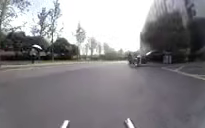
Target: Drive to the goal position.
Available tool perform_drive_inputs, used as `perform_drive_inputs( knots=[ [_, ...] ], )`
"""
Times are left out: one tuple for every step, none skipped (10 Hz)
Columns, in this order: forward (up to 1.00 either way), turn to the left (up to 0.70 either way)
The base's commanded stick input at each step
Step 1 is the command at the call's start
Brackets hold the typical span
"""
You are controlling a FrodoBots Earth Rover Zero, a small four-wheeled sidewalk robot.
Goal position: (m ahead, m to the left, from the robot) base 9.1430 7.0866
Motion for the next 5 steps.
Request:
perform_drive_inputs(
  knots=[
    [0.0,0.45],
    [0.0,0.45],
    [0.0,0.45],
    [0.0,0.45],
    [0.0,0.45]
  ],
)
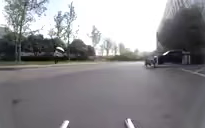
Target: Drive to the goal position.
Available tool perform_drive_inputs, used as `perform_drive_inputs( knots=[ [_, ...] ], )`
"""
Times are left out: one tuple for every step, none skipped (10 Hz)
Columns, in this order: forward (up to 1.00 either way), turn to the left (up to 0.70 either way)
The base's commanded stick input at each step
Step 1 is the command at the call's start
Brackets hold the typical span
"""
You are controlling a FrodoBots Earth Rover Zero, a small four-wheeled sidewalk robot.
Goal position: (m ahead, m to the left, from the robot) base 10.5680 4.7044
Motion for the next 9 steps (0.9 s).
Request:
perform_drive_inputs(
  knots=[
    [0.0,0.45],
    [0.0,0.45],
    [0.0,0.45],
    [0.0,0.45],
    [0.0,0.45],
    [0.0,0.45],
    [0.0,0.45],
    [0.0,0.45],
    [0.0,0.45]
  ],
)
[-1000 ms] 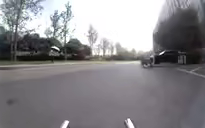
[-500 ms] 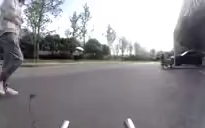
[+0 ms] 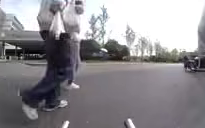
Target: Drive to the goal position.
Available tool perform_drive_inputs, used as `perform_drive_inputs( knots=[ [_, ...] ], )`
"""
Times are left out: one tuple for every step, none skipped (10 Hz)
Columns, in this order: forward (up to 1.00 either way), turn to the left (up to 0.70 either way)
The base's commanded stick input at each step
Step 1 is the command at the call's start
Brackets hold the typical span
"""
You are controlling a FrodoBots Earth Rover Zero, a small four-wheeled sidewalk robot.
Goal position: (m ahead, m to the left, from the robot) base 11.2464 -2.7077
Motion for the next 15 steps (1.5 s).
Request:
perform_drive_inputs(
  knots=[
    [0.0,0.45],
    [0.0,0.42],
    [0.37,0.08],
    [0.45,0.0],
    [0.57,0.0],
    [0.7,0.0],
    [0.7,0.0],
    [0.7,0.0],
    [0.7,0.0],
    [0.7,0.0],
    [0.7,0.0],
    [0.7,0.0],
    [0.7,0.0],
    [0.7,0.0],
    [0.7,0.0]
  ],
)
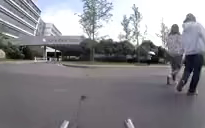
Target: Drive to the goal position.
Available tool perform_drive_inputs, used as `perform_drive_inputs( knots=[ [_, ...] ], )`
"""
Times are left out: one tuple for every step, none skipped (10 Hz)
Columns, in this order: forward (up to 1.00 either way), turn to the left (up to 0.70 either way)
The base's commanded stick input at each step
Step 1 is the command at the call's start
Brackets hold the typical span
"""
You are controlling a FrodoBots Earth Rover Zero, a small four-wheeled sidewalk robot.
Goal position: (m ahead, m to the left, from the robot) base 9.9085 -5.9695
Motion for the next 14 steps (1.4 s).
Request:
perform_drive_inputs(
  knots=[
    [0.7,0.0],
    [0.7,0.0],
    [0.7,0.0],
    [0.7,0.0],
    [0.7,0.0],
    [0.7,-0.05],
    [0.7,-0.12],
    [0.7,-0.14],
    [0.7,-0.14],
    [0.7,-0.14],
    [0.7,-0.08],
    [0.7,-0.01],
    [0.7,0.0],
    [0.7,0.0]
  ],
)
